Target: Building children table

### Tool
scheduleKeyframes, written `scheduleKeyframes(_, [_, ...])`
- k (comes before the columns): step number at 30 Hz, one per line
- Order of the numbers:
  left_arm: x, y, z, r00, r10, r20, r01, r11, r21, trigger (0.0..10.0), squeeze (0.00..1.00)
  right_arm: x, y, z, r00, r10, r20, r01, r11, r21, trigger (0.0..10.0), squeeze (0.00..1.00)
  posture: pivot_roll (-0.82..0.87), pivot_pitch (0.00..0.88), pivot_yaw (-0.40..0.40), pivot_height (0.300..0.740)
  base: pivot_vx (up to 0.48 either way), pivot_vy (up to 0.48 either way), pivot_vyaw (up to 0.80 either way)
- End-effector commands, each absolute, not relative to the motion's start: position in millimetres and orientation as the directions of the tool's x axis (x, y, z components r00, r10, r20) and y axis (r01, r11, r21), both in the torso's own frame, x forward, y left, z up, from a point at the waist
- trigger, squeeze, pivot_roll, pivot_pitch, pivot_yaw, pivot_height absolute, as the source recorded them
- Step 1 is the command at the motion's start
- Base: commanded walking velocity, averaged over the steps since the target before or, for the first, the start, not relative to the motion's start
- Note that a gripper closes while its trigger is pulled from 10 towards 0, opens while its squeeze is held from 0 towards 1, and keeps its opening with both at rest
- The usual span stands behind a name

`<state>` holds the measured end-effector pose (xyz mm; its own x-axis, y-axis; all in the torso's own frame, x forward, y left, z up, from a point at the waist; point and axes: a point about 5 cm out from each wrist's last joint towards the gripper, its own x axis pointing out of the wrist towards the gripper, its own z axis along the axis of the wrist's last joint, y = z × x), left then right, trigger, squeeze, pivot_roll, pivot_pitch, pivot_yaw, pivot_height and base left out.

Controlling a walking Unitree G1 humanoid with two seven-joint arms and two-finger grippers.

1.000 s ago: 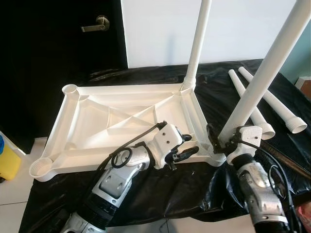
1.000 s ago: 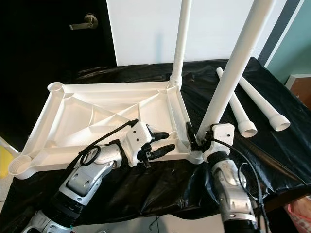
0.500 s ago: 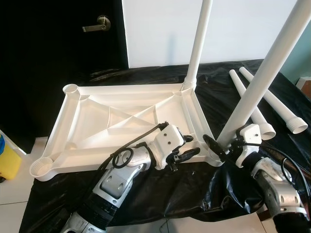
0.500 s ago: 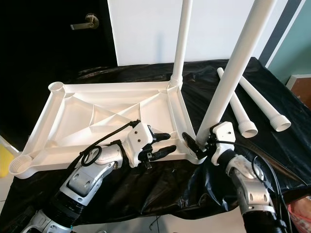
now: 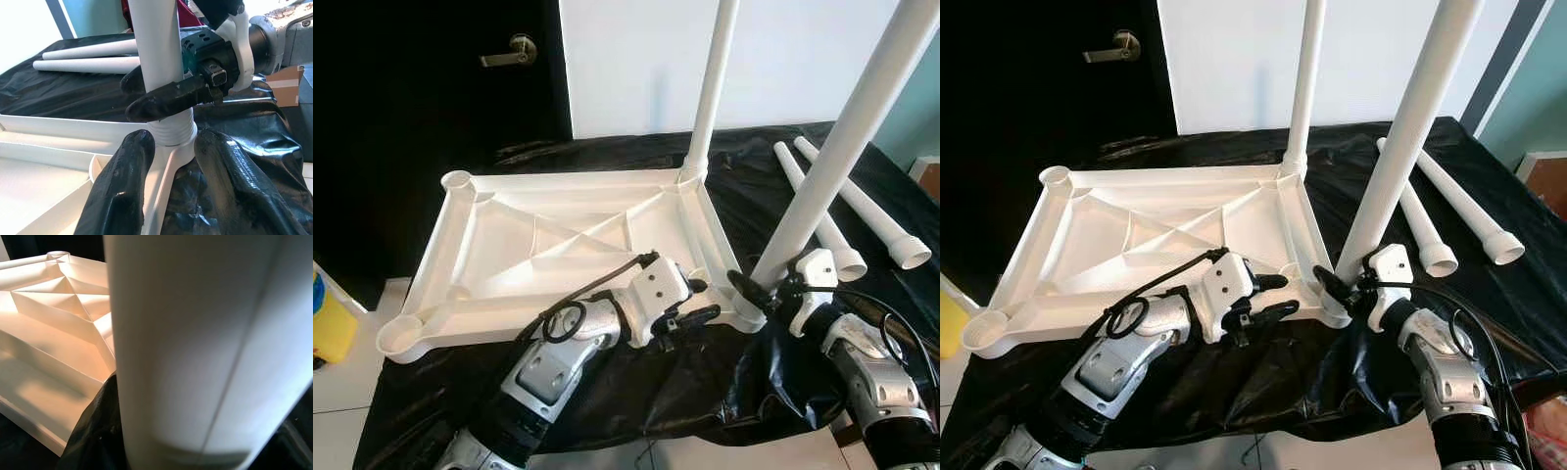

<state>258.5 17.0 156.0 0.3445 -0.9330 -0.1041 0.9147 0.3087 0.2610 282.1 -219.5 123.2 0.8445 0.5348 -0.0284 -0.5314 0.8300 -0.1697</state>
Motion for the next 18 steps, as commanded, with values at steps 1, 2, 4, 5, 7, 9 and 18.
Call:
scheduleKeyframes(1, [254, 16, 154, 0.282, -0.95, -0.133, 0.936, 0.242, 0.254, 10.0, 0.0, 279, -223, 113, 0.849, 0.523, -0.072, -0.528, 0.837, -0.142, 0.0, 0.0, -0.02, 0.0, -0.008, 0.74, 0.0, 0.0, 0.0])
scheduleKeyframes(2, [254, 16, 154, 0.282, -0.95, -0.133, 0.936, 0.242, 0.254, 10.0, 0.0, 279, -223, 110, 0.85, 0.521, -0.075, -0.527, 0.839, -0.135, 0.0, 0.0, -0.03, 0.001, -0.008, 0.74, 0.0, 0.0, 0.0])
scheduleKeyframes(4, [254, 17, 155, 0.285, -0.949, -0.133, 0.936, 0.245, 0.254, 10.0, 0.0, 277, -222, 106, 0.853, 0.515, -0.08, -0.521, 0.845, -0.119, 0.0, 0.0, -0.02, 0.002, -0.008, 0.74, 0.0, 0.0, 0.0])
scheduleKeyframes(5, [254, 17, 155, 0.285, -0.949, -0.133, 0.936, 0.245, 0.254, 10.0, 0.0, 274, -219, 102, 0.862, 0.501, -0.081, -0.507, 0.857, -0.094, 10.0, 0.0, -0.03, 0.006, -0.006, 0.74, 0.0, 0.0, 0.0])
scheduleKeyframes(7, [254, 17, 155, 0.285, -0.949, -0.133, 0.936, 0.245, 0.254, 10.0, 0.0, 272, -217, 99, 0.868, 0.491, -0.081, -0.496, 0.865, -0.077, 10.0, 0.0, -0.03, 0.006, -0.006, 0.74, 0.0, 0.0, 0.0])
scheduleKeyframes(9, [253, 17, 155, 0.283, -0.95, -0.134, 0.937, 0.244, 0.252, 10.0, 0.0, 270, -214, 95, 0.89, 0.452, -0.066, -0.454, 0.89, -0.034, 10.0, 0.0, -0.03, 0.008, -0.005, 0.74, 0.0, 0.0, 0.0])
scheduleKeyframes(18, [252, 16, 155, 0.275, -0.952, -0.13, 0.94, 0.239, 0.243, 10.0, 0.0, 271, -201, 90, 0.974, 0.22, -0.053, -0.219, 0.975, 0.025, 10.0, 0.0, -0.04, 0.018, 0.006, 0.74, 0.0, 0.0, 0.0])
